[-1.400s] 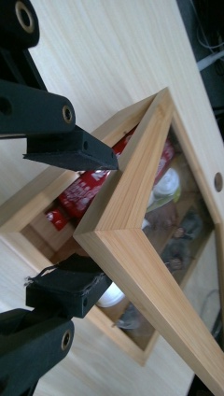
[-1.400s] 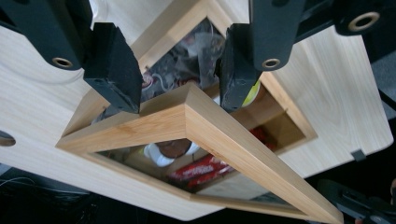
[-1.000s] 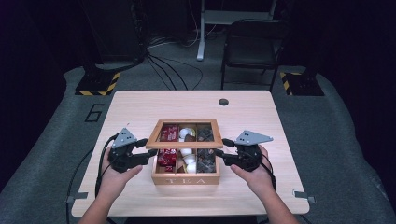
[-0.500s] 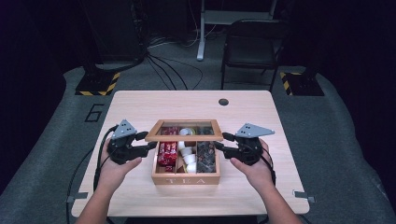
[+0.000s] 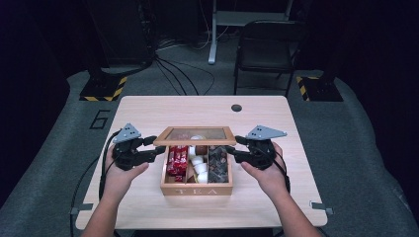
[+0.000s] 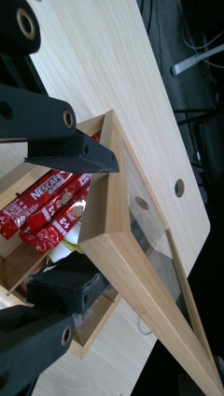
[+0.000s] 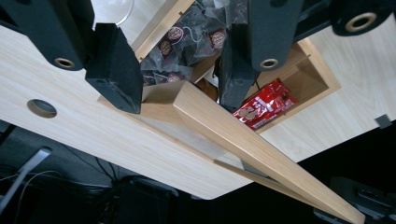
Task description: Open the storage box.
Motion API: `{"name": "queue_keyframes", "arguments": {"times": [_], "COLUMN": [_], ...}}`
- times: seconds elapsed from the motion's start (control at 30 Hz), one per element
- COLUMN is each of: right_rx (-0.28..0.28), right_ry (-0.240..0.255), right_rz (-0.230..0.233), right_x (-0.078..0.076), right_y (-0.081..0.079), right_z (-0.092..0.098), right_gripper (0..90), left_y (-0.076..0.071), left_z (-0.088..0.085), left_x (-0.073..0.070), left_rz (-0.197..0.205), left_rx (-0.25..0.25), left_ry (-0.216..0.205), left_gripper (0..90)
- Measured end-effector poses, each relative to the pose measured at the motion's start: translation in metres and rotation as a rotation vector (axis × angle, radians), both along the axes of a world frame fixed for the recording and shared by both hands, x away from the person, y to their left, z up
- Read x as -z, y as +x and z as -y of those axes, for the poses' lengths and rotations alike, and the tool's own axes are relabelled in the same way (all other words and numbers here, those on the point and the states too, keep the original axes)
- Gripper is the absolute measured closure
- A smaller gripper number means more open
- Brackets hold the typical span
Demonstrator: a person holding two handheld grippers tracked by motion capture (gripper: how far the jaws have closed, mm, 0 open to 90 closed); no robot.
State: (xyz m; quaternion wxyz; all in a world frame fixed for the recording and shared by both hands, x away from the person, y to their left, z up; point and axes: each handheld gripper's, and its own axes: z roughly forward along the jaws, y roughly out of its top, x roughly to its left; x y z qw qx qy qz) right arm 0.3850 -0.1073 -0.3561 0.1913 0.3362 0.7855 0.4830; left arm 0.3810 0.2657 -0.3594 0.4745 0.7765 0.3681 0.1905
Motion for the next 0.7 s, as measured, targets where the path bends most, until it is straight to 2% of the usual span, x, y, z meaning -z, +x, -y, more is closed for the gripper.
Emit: {"name": "queue_keyframes", "arguments": {"times": [0.3,0.37,0.53,0.7], "right_rx": [0.033,0.038,0.045,0.054], "right_ry": [0.035,0.042,0.032,0.055], "right_rz": [-0.005,-0.012,0.0,-0.006], "right_x": [-0.0011,-0.0018,-0.0015,0.0023], "right_y": [0.0012,0.002,0.0019,-0.0013], "right_z": [-0.0009,-0.0011,-0.0025,-0.0032], "right_gripper": [50.1,50.0,49.6,45.5], "left_y": [0.0011,0.0017,0.0027,0.0032], "left_z": [0.0027,0.004,0.0033,0.0049], "left_x": [-0.0013,-0.0003,0.0005,0.0031], "left_rz": [0.024,0.04,0.041,0.037], "left_rx": [-0.02,-0.027,-0.02,-0.029], "left_ry": [-0.013,-0.014,-0.01,0.004], "left_gripper": [47.6,47.1,46.7,46.9]}}
